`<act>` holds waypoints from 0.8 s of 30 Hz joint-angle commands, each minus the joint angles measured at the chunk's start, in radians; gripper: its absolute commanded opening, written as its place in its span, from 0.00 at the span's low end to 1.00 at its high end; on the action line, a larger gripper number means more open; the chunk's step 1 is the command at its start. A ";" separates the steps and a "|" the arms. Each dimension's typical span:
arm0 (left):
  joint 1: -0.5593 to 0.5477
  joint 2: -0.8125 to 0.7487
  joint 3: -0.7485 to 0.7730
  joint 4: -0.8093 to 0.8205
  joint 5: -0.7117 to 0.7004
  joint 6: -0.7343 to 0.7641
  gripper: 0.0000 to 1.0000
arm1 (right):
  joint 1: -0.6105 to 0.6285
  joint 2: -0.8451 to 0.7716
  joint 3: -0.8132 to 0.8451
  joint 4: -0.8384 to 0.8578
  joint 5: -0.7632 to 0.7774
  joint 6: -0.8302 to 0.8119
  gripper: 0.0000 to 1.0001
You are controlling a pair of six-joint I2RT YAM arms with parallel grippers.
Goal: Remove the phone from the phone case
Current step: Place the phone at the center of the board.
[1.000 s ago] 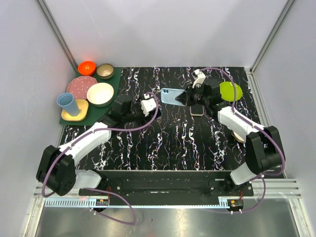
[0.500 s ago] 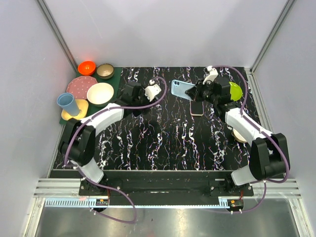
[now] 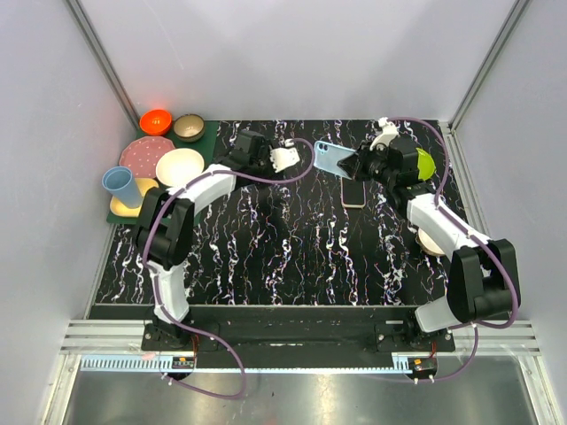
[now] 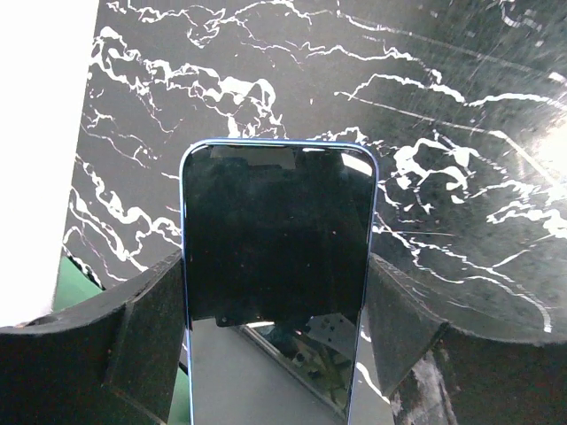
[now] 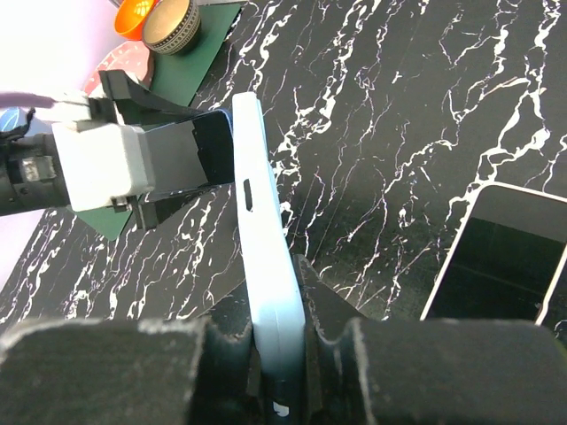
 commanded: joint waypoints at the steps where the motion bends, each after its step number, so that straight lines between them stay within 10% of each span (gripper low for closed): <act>1: 0.004 0.071 0.102 -0.001 0.003 0.235 0.00 | -0.020 -0.018 0.000 0.059 -0.004 0.003 0.00; 24: 0.059 0.349 0.391 -0.165 0.135 0.437 0.00 | -0.033 0.027 0.001 0.067 -0.015 0.006 0.00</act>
